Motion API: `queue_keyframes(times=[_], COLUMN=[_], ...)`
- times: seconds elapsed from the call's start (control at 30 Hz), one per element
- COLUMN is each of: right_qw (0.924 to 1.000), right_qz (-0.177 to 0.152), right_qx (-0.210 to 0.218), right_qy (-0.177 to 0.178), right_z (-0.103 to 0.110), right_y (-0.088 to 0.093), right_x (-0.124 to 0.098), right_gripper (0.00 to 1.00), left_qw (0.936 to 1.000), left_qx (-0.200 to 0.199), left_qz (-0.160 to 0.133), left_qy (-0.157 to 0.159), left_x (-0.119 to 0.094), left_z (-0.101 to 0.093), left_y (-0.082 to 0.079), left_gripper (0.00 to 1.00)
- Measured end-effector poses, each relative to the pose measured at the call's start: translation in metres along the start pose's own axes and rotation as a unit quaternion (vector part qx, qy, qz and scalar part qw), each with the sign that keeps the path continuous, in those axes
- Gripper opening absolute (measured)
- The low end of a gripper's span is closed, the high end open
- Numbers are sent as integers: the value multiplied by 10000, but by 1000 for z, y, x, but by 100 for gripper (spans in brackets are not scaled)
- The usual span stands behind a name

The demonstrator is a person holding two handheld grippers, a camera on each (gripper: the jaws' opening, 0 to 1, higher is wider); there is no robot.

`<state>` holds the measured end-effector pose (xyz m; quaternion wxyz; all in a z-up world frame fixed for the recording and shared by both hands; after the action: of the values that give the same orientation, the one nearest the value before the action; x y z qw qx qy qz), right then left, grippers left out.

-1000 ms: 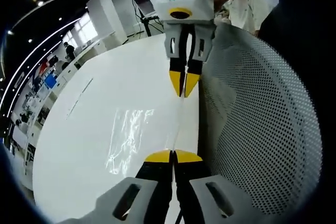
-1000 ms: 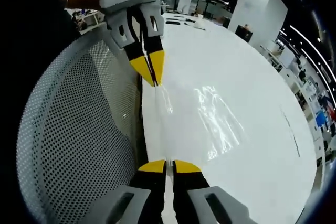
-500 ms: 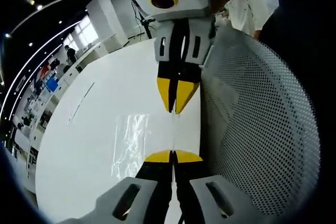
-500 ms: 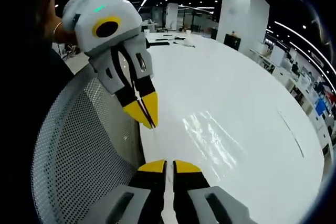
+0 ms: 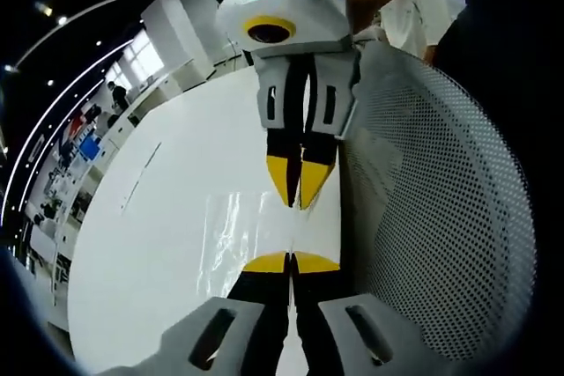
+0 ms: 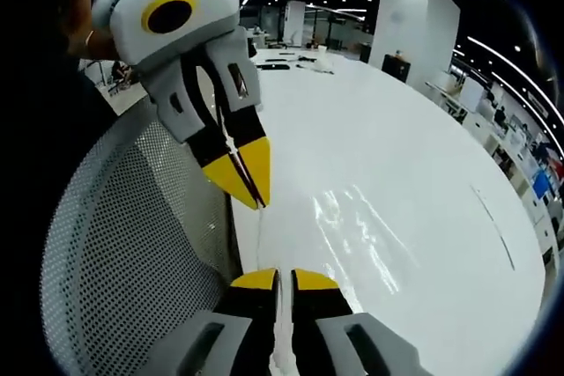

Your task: Open the resealable bag by pulling the two sides of the seal apart until the entire bag opening is separated and visibly accessible.

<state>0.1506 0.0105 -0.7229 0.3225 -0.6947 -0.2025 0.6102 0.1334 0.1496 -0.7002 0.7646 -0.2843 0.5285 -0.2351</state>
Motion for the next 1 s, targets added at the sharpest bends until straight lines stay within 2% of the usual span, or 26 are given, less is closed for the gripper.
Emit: queue_keyframes(times=[0.13,0.27,0.4,0.63,0.8,1.0], right_qw=[9999,9999,9998,9998,9997,9997], right_qz=[8,5,-30,14,65,-55], right_qx=[-109,-137,-102,-89,-104,-171], right_qy=[12,94,144,192,210,179], right_z=[0,-4,-7,-11,-12,-10], right_y=[-2,-5,-9,-12,-14,-25], right_x=[-1,-3,-5,-1,2,3], right_gripper=[0,0,0,0,0,0], left_qw=[9999,9996,9994,9996,9994,9990], left_qx=[38,-193,-151,185,255,407], left_qz=[3,6,-52,-59,-153,-149], left_qy=[-98,-185,-297,-224,-152,-67], left_x=[0,-1,-3,-2,-2,1], left_z=[3,7,11,8,5,3], left_y=[0,-2,-7,-17,-23,-25], left_gripper=[0,0,4,5,15,12])
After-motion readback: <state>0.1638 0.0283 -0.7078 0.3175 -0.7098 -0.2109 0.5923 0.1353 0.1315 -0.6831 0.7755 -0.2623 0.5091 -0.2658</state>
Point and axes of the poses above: the point that each gripper's makers call its tool centre point, and the gripper's own axes: x roughly forward along the fingers, z roughly to its left, y roughly out of its underside, the point moved 9 cm from there along -x, roughly backward along the fingers, and after that the axes turned 3 degrees about -z, right-handed, at the moved point
